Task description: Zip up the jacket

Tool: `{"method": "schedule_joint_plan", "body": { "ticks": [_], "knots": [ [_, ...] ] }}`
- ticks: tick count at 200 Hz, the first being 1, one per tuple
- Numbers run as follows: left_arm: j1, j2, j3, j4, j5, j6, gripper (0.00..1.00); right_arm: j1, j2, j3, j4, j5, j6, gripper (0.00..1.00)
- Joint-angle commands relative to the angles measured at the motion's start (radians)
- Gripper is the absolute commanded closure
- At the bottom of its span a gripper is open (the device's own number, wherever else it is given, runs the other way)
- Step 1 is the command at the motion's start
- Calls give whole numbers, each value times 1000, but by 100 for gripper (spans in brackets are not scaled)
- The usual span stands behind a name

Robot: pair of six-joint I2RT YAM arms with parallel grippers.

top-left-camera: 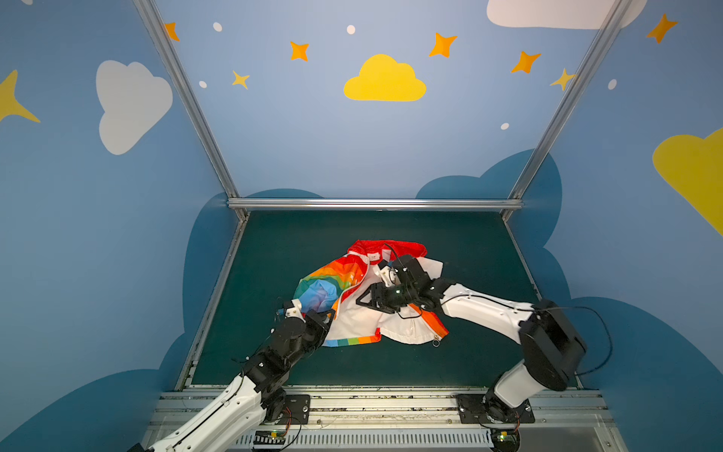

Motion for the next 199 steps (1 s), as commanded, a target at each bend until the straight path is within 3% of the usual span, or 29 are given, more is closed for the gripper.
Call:
{"method": "schedule_joint_plan", "body": {
  "ticks": [1,25,36,77,96,152,199],
  "knots": [
    [3,0,3,-29,-1,10,97,-15,-94,4,-501,309,-206,38],
    [6,6,5,-40,6,18,97,-30,-187,-59,-655,562,-230,33],
    [6,11,5,-43,7,21,97,-61,-223,-113,-679,598,-231,31],
    [7,11,2,-56,10,21,97,-288,-278,-250,-644,463,-248,32],
    [5,10,2,-57,9,20,97,-340,-271,-273,-610,418,-281,34],
    [5,43,14,-29,16,22,97,-382,-209,-321,-490,273,-347,49],
    [7,55,11,-16,20,24,97,-378,-163,-308,-482,297,-350,53]
  ]
}}
